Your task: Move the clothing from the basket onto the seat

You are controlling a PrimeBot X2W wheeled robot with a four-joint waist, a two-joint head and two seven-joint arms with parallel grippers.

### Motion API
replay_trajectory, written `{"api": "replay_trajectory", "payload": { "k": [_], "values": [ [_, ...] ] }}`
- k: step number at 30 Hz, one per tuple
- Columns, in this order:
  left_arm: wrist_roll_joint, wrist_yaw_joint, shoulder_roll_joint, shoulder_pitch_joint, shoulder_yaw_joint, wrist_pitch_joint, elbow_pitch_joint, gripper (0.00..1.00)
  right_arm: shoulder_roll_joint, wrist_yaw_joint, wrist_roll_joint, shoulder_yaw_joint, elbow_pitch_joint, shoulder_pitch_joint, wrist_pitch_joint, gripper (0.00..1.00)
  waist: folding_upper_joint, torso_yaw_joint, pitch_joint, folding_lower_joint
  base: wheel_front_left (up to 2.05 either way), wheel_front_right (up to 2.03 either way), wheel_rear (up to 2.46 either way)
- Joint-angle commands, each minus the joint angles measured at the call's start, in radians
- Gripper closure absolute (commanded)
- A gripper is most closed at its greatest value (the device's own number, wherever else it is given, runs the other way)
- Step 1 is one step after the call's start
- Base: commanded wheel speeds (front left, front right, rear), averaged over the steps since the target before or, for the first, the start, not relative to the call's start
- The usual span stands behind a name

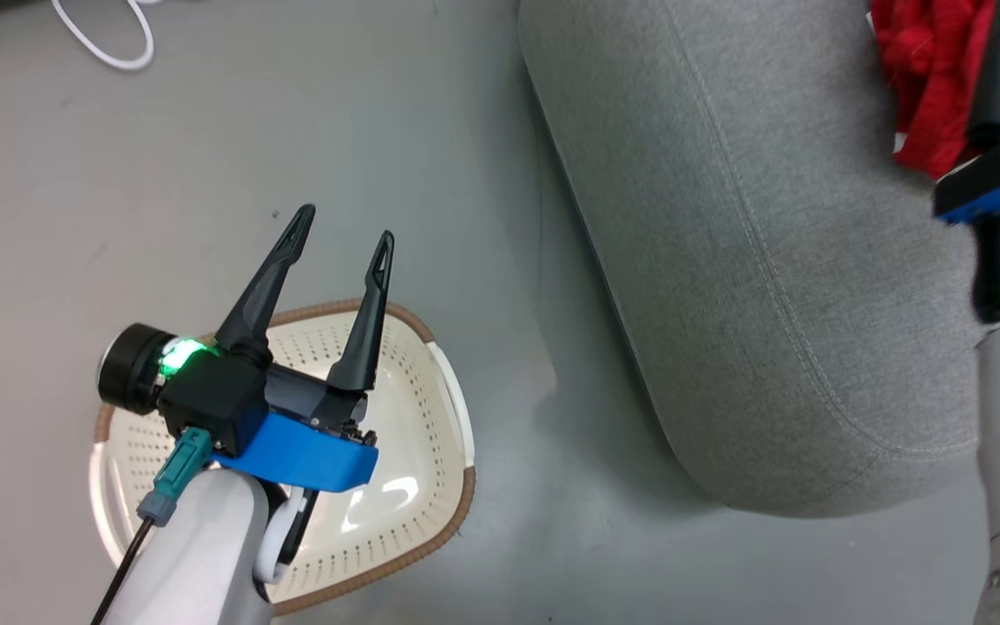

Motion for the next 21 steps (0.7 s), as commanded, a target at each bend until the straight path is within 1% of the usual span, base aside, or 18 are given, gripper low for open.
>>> {"api": "replay_trajectory", "payload": {
  "k": [1, 7, 13, 17, 21],
  "values": [
    [-0.004, 0.002, -0.003, 0.011, 0.005, -0.004, 0.003, 0.0, 0.008, 0.0, 0.01, 0.006, -0.009, 0.021, -0.004, 0.0, 0.0, 0.013, -0.049, 0.0002, 0.0, 0.0, 0.0],
    [-0.016, 0.003, -0.048, 0.087, 0.054, -0.004, 0.011, 0.0, 0.034, 0.0, 0.045, 0.093, -0.101, 0.169, -0.003, 0.0, 0.0, 0.036, -0.155, 0.0002, 0.0, 0.0, 0.0],
    [-0.005, -0.007, -0.083, 0.153, 0.101, -0.004, 0.018, 0.0, 0.038, 0.0, 0.002, 0.155, -0.185, 0.315, 0.024, 0.0, 0.0, 0.069, -0.235, 0.0002, 0.0, 0.0, 0.0],
    [0.001, -0.014, -0.101, 0.198, 0.139, -0.004, 0.029, 0.0, 0.05, 0.0, -0.028, 0.166, -0.246, 0.4, 0.047, 0.0, 0.0, 0.088, -0.282, 0.0002, 0.0, 0.0, 0.0],
    [0.008, -0.013, -0.119, 0.241, 0.178, -0.004, 0.043, 0.0, 0.07, 0.0, -0.049, 0.148, -0.315, 0.475, 0.075, 0.0, 0.0, 0.112, -0.321, 0.0002, 0.0, 0.0, 0.0]
  ]
}}
